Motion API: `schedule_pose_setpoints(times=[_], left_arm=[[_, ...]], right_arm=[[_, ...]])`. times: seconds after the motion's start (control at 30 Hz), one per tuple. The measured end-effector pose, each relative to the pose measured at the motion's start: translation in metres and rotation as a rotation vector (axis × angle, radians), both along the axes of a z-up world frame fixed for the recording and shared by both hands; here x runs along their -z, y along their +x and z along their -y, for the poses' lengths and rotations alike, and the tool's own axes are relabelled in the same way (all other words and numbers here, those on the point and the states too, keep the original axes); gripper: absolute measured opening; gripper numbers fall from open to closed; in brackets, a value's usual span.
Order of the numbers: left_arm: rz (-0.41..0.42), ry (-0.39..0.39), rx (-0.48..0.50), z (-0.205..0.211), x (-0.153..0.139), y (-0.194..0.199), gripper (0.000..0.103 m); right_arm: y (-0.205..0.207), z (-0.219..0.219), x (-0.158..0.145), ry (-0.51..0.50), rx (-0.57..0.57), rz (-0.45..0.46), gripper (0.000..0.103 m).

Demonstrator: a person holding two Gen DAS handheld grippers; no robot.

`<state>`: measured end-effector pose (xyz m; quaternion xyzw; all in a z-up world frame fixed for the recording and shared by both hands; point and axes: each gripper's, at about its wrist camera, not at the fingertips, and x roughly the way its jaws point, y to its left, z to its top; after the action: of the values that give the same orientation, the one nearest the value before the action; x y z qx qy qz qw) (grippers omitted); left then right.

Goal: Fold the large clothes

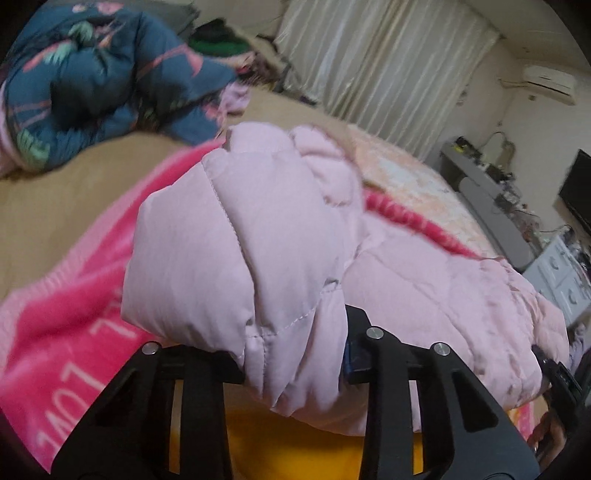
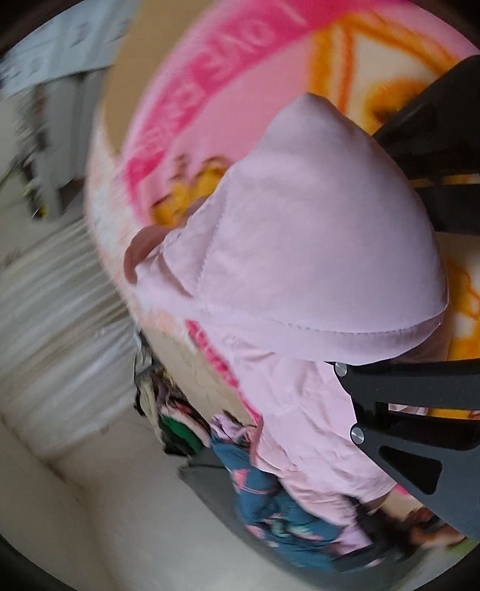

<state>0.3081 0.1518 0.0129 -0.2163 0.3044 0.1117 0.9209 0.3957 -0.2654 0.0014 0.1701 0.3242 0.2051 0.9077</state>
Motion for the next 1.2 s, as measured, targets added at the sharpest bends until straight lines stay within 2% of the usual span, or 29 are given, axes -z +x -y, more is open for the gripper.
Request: schedule_pose_setpoints(times=[0.1, 0.2, 0.3, 0.5, 0.7, 0.93, 1.07, 1.2], left_arm=[[0.04, 0.017, 0.047, 0.005, -0.023, -0.02, 0.025], [0.057, 0.053, 0.081, 0.012, -0.035, -0.047, 0.025], [0.052, 0.076, 0.109, 0.02, -0.035, -0.076, 0.025], [0.034, 0.103, 0.132, 0.029, -0.025, -0.125, 0.025], [0.002, 0.146, 0.151, 0.039, -0.012, -0.158, 0.026], [-0.055, 0.156, 0.139, 0.039, 0.021, -0.177, 0.031], [-0.078, 0.176, 0.116, 0.041, 0.036, -0.182, 0.039], [-0.096, 0.169, 0.097, 0.04, 0.048, -0.184, 0.045]], right_arm=[[-0.03, -0.005, -0.028, -0.078, -0.041, 0.096, 0.026], [-0.061, -0.002, -0.039, -0.105, -0.066, 0.149, 0.026], [-0.096, 0.001, -0.045, -0.142, -0.088, 0.188, 0.026], [-0.142, 0.011, -0.044, -0.187, -0.109, 0.192, 0.026], [-0.183, 0.027, -0.023, -0.187, -0.092, 0.135, 0.026], [-0.198, 0.036, 0.014, -0.178, -0.042, 0.02, 0.03], [-0.191, 0.033, 0.036, -0.197, 0.009, -0.074, 0.038], [-0.187, 0.043, 0.055, -0.118, 0.053, -0.161, 0.049]])
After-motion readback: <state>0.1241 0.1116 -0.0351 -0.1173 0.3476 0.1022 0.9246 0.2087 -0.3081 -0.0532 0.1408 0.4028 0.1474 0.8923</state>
